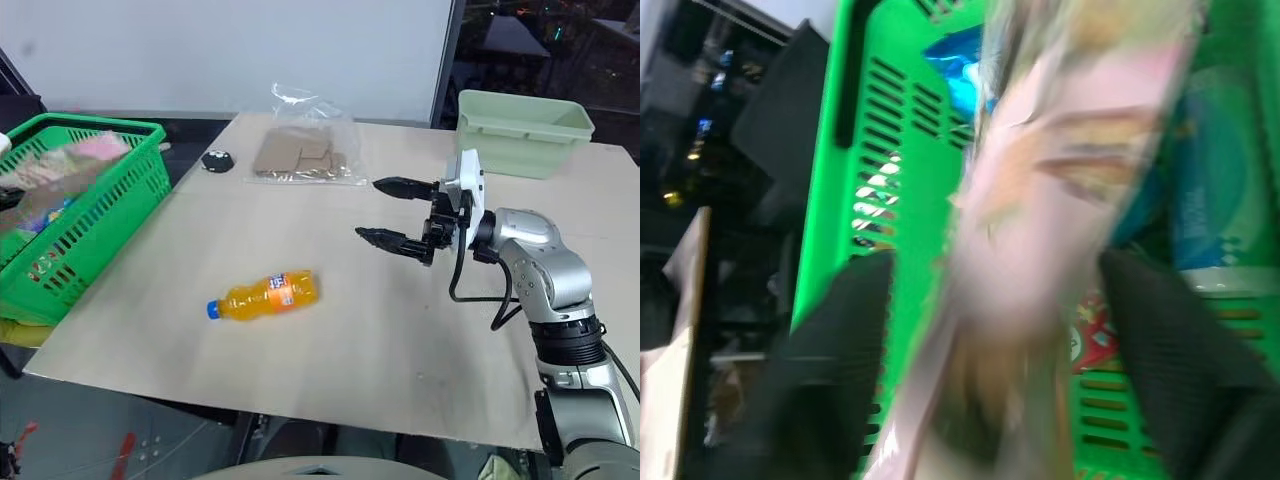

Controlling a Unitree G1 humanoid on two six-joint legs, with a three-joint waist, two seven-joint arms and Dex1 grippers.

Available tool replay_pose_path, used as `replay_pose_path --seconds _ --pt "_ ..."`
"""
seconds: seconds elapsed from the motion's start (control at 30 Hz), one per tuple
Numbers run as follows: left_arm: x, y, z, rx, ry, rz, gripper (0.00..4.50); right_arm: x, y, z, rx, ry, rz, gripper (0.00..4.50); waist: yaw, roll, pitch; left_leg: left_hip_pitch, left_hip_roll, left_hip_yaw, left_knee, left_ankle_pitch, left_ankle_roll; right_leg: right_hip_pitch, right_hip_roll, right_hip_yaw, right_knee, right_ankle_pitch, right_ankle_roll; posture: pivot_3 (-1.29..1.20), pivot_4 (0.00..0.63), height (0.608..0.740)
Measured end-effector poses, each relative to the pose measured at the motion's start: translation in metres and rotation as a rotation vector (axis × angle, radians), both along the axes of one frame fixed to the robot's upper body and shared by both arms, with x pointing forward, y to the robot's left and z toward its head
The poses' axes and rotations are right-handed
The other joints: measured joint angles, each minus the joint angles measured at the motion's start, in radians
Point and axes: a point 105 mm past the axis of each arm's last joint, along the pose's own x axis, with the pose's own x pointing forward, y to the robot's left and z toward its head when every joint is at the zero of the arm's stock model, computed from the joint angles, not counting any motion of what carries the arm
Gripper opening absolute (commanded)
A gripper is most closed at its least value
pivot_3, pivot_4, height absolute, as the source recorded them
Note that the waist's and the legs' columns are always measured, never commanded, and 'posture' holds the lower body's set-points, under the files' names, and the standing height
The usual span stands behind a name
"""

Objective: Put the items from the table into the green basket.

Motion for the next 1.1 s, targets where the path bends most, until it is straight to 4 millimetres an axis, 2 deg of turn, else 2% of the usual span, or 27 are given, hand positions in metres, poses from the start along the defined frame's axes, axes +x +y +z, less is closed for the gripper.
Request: replay_pose_path --seconds 0.17,0.23,0.3,0.37,0.43,0.47,0.57,0.7,0.73,0.8,0.9,1.03,1.1 --pt "0.002 -0.002 0.003 0.020 -0.004 -0.011 3.94 -0.001 -0.006 -0.003 -0.004 0.006 -0.022 4.50 -0.001 0.000 0.000 0.000 0.001 0.000 0.000 0.000 0.000 0.000 0.001 0.000 0.000 0.001 -0.001 0.10 0.000 0.740" --pt "0.010 -0.010 0.006 0.035 -0.009 -0.069 3.94 -0.002 -0.011 -0.005 -0.012 0.010 -0.042 4.50 0.003 0.000 0.000 0.000 0.001 0.000 0.000 0.000 0.000 0.000 0.001 0.000 -0.001 0.001 -0.001 0.10 0.000 0.740" --pt "0.027 -0.034 0.005 -0.045 -0.032 -0.181 3.94 -0.005 -0.017 -0.012 -0.035 0.028 -0.063 4.50 0.011 -0.001 -0.001 0.000 0.001 0.000 0.000 0.000 0.000 0.001 0.001 0.000 -0.001 0.001 -0.001 0.08 0.000 0.740" --pt "0.046 -0.070 -0.001 -0.183 -0.045 -0.351 3.94 -0.009 -0.027 -0.021 -0.069 0.049 -0.092 4.50 0.016 -0.001 -0.001 -0.001 0.001 0.001 0.001 0.000 -0.001 0.001 0.001 0.000 -0.002 0.001 -0.002 0.03 0.000 0.740" --pt "0.054 -0.112 -0.008 -0.286 0.017 -0.586 3.94 -0.016 -0.042 -0.032 -0.124 0.072 -0.133 4.50 0.005 -0.001 -0.001 -0.002 0.001 0.002 0.001 0.000 -0.001 0.001 0.001 0.002 -0.003 0.002 -0.004 0.00 0.000 0.740" --pt "0.053 -0.117 -0.010 -0.297 0.032 -0.623 3.94 -0.016 -0.044 -0.033 -0.130 0.078 -0.141 4.50 0.000 -0.001 -0.001 -0.002 0.002 0.003 0.001 0.000 -0.001 0.001 0.001 0.003 -0.002 0.002 -0.004 -0.01 0.000 0.740" --pt "0.049 -0.157 -0.021 -0.417 0.137 -0.851 3.94 -0.022 -0.061 -0.035 -0.165 0.082 -0.204 4.50 -0.034 0.000 0.000 -0.001 0.003 0.004 0.001 0.000 -0.001 0.000 0.002 0.004 -0.002 0.002 -0.005 -0.06 0.000 0.740" --pt "0.031 -0.197 -0.027 -0.550 0.285 -1.070 3.94 -0.029 -0.063 -0.035 -0.180 0.066 -0.228 4.50 -0.094 0.001 -0.001 0.000 0.005 0.005 0.000 0.000 0.000 0.000 0.003 0.005 -0.001 0.002 -0.006 -0.10 0.000 0.740" --pt "0.022 -0.206 -0.033 -0.563 0.349 -1.114 4.48 -0.030 -0.063 -0.035 -0.181 0.063 -0.239 4.50 -0.112 0.003 -0.001 0.000 0.006 0.005 0.000 0.000 0.000 0.000 0.003 0.006 -0.001 0.002 -0.006 -0.11 0.000 0.740" --pt "0.004 -0.216 -0.053 -0.568 0.499 -1.154 4.49 -0.033 -0.065 -0.035 -0.179 0.060 -0.269 4.50 -0.135 0.005 -0.001 0.001 0.009 0.003 0.000 0.000 0.000 0.000 0.003 0.008 -0.001 0.002 -0.006 -0.14 0.000 0.740" --pt "-0.013 -0.225 -0.072 -0.567 0.633 -1.154 4.49 -0.039 -0.068 -0.039 -0.182 0.071 -0.294 4.50 -0.153 0.005 -0.001 0.001 0.011 0.003 0.000 0.000 0.000 -0.001 0.004 0.009 -0.001 0.003 -0.007 -0.15 0.000 0.740" --pt "-0.033 -0.243 -0.090 -0.505 0.753 -1.183 4.49 -0.049 -0.064 -0.045 -0.197 0.085 -0.291 4.50 -0.162 0.006 -0.001 0.001 0.012 0.004 0.000 0.000 0.000 0.000 0.004 0.009 -0.002 0.003 -0.007 -0.17 0.000 0.740" --pt "-0.037 -0.248 -0.095 -0.496 0.773 -1.187 4.49 -0.053 -0.064 -0.048 -0.204 0.097 -0.281 4.50 -0.163 0.006 -0.001 0.001 0.012 0.004 0.000 0.000 0.000 0.000 0.004 0.009 -0.002 0.003 -0.007 -0.17 0.000 0.740"
